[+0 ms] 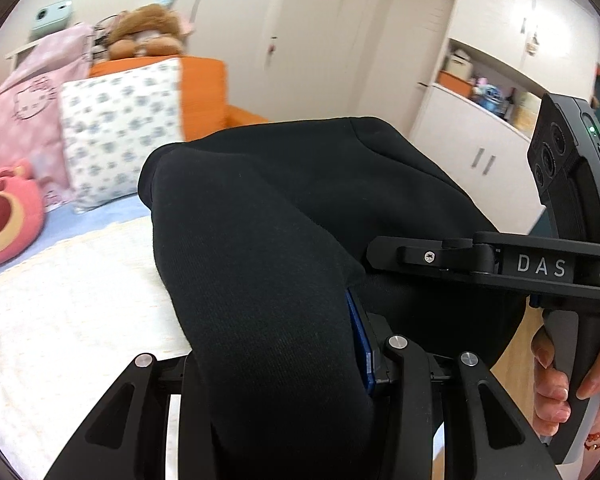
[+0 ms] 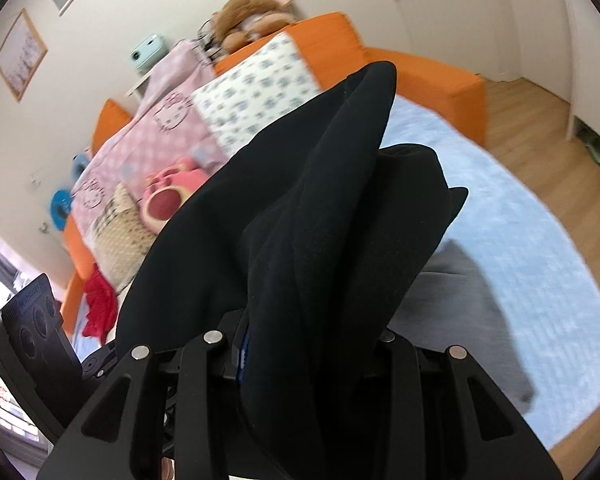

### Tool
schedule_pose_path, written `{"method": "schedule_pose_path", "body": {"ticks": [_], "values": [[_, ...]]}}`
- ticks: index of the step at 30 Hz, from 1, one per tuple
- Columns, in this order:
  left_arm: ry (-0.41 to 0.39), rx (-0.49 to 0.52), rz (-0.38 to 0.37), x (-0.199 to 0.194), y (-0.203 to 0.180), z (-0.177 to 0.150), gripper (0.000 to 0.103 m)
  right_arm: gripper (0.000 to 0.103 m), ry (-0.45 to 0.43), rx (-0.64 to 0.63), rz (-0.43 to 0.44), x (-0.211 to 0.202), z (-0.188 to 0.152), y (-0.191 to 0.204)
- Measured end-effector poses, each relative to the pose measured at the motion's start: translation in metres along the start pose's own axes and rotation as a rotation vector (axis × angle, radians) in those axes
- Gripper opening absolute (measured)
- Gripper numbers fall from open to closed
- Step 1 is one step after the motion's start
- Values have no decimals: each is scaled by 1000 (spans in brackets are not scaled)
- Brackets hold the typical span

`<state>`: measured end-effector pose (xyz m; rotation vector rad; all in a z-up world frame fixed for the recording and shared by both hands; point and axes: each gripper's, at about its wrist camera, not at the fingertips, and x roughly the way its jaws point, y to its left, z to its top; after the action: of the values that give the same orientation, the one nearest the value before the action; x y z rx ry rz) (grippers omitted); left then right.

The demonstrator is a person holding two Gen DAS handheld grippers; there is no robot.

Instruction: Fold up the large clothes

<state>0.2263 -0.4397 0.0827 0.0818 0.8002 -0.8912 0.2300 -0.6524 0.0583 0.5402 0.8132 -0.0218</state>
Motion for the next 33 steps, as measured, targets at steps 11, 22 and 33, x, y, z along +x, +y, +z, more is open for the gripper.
{"method": "schedule_pose_path", "body": {"ticks": [11,22,33], "values": [[46,8,59,87,-32,-83,42,35,70,4,-59,53,-52,-79],[172,-29,11,155,-30,-152,54,41,138,36,-44,105,-114,-160],[205,6,-29,96,0,-147,87,76,98,-83,-207,52,-109,-151]]}}
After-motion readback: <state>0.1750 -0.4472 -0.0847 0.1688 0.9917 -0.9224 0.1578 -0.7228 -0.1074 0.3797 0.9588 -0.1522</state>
